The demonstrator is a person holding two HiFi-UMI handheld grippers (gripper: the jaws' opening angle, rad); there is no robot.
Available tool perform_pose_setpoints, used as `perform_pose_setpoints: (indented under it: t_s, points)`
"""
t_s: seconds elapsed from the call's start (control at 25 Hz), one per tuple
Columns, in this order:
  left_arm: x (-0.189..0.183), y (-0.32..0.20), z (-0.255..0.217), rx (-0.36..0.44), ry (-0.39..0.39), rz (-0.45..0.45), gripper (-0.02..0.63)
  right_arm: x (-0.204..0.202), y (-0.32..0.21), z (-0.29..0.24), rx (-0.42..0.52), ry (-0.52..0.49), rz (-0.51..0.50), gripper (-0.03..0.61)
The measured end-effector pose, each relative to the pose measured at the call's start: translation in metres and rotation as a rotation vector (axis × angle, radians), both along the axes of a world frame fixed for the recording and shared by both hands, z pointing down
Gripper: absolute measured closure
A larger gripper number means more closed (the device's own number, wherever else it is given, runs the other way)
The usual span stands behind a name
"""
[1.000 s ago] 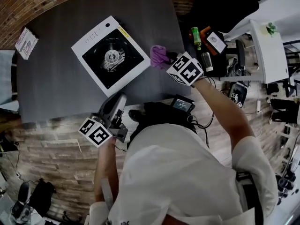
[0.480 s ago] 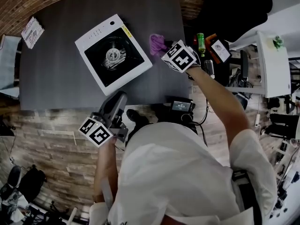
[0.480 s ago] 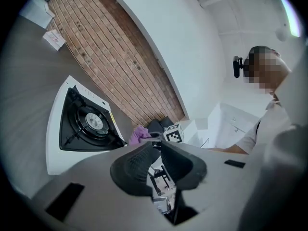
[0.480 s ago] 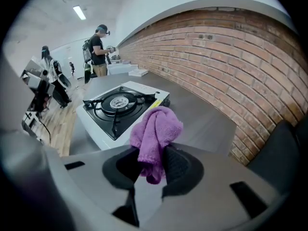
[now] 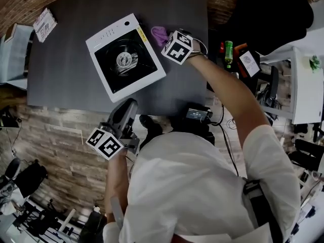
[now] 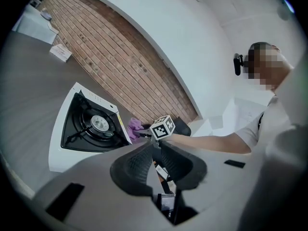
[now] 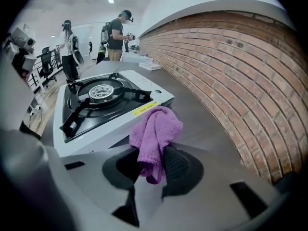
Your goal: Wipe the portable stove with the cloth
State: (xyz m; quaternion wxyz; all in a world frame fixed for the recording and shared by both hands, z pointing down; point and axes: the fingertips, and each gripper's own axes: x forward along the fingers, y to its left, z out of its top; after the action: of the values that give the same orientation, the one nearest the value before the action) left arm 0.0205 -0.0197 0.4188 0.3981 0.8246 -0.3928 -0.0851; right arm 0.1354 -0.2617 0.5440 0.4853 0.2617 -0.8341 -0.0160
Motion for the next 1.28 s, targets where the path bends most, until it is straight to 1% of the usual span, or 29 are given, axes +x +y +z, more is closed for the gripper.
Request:
perform_pose_setpoints:
  t_s: [0.24,0.4,0.52,0.72,1.12,1.28]
  points:
    - [0.008,0.002,0.004,-0.034,-0.038,-0.027,0.548,-0.027,-0.026,0.011,0.051,0.002,-0.059,0.476]
    - [0.007,0.003,0.007,-0.052,-0.06,-0.052,0.548,-0.037,-0.037,0.017,0.094,0.005,-0.062,0.476]
    - [0.006,0.002,0.008,-0.06,-0.071,-0.062,0.548,-0.042,-0.038,0.023,0.087,-0.006,-0.066,0.475]
    - [0.008,-0.002,0.01,-0.062,-0.078,-0.07,0.548,-0.045,-0.022,0.031,0.059,-0.028,-0.124,0.476]
    - [0.011,-0.004,0.011,-0.067,-0.076,-0.056,0.548,-0.042,0.009,0.04,0.022,-0.03,-0.239,0.476]
    - [0.012,0.0,0.011,-0.066,-0.076,-0.048,0.548,-0.039,0.018,0.041,0.016,-0.028,-0.249,0.476]
